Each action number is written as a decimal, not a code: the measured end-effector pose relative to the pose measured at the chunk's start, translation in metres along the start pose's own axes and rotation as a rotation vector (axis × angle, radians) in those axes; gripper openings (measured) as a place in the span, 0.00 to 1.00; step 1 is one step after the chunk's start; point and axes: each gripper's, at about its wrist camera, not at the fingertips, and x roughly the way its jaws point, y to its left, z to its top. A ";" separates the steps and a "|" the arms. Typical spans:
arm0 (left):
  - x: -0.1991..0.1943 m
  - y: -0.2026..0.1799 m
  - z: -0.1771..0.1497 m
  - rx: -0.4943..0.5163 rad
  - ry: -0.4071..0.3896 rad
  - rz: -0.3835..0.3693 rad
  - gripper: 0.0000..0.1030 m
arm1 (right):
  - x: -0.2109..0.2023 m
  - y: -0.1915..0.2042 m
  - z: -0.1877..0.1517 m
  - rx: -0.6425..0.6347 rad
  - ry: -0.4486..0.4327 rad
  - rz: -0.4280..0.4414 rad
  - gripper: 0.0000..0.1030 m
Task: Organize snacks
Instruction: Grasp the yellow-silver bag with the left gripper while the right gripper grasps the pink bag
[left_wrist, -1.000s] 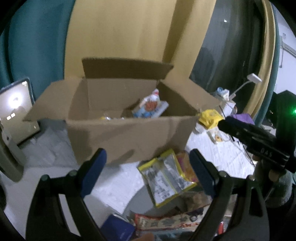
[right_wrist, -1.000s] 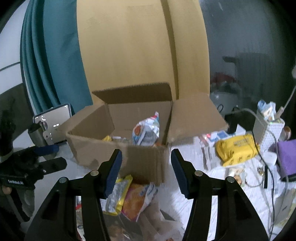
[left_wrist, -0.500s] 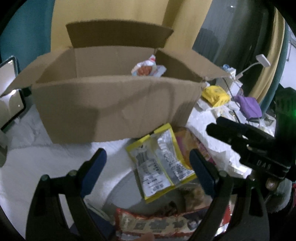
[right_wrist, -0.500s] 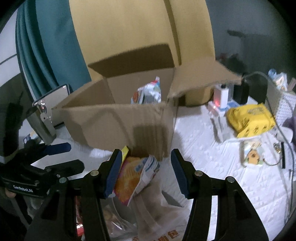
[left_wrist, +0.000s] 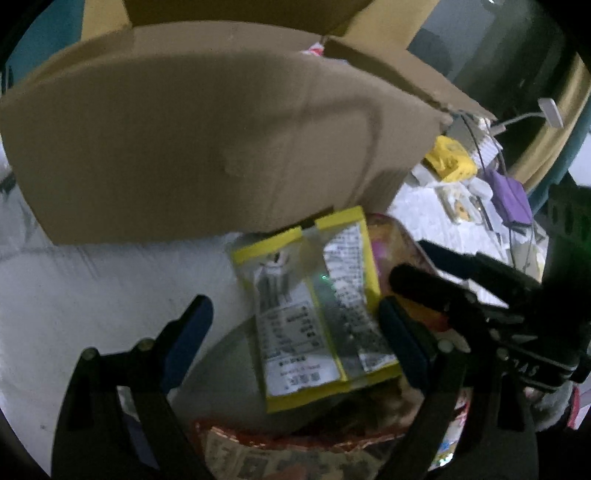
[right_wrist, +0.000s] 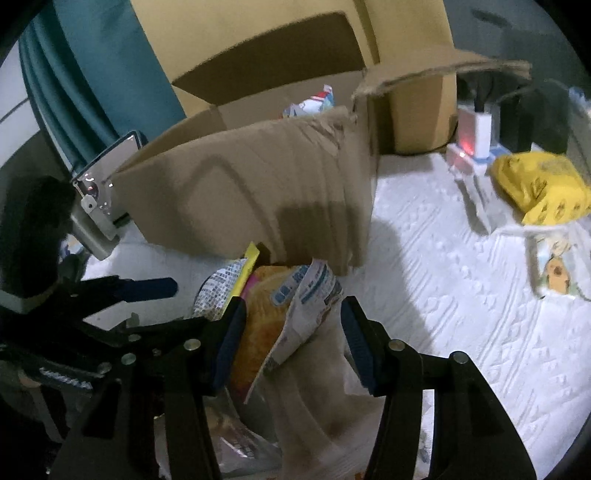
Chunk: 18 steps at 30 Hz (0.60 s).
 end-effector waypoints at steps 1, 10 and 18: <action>0.002 0.000 0.000 -0.004 0.007 -0.006 0.89 | 0.002 0.000 0.000 0.002 0.015 0.005 0.56; 0.014 -0.004 -0.002 0.011 0.072 -0.037 0.88 | 0.005 -0.005 0.001 0.022 0.058 0.039 0.49; 0.015 -0.025 -0.003 0.088 0.059 -0.040 0.64 | -0.001 0.006 0.001 -0.040 0.049 0.050 0.25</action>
